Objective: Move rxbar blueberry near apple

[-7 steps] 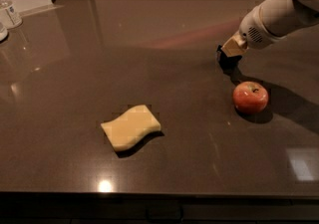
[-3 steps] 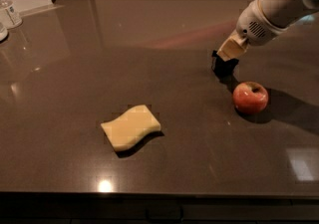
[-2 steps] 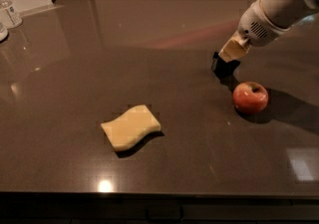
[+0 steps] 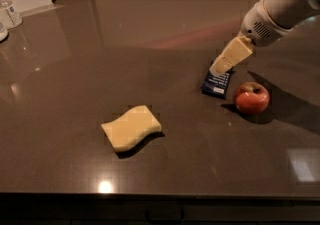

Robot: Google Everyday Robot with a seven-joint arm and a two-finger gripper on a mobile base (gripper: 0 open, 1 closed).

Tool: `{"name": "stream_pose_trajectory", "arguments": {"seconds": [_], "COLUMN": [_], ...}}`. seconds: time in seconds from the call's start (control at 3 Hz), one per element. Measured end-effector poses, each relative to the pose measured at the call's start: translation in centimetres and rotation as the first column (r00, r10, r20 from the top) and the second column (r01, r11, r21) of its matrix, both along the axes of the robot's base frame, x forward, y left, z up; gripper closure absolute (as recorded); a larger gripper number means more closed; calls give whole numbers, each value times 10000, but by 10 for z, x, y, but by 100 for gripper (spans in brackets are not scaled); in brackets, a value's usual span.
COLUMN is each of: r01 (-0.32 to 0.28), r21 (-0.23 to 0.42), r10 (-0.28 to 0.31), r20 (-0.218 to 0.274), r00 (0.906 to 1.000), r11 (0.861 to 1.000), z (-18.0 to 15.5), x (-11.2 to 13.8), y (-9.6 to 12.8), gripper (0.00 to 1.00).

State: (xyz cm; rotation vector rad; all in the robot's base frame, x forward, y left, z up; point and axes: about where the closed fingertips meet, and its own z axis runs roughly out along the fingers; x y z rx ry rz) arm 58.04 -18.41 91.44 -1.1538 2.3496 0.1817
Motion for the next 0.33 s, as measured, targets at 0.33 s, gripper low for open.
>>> {"name": "stream_pose_trajectory", "arguments": {"seconds": [0.33], "r01": [-1], "r21": [0], "r10": [1], "r20": [0], "r00": [10000], "r11": [10000], "z": [0], "x": [0], "y": [0], "gripper": [0]}}
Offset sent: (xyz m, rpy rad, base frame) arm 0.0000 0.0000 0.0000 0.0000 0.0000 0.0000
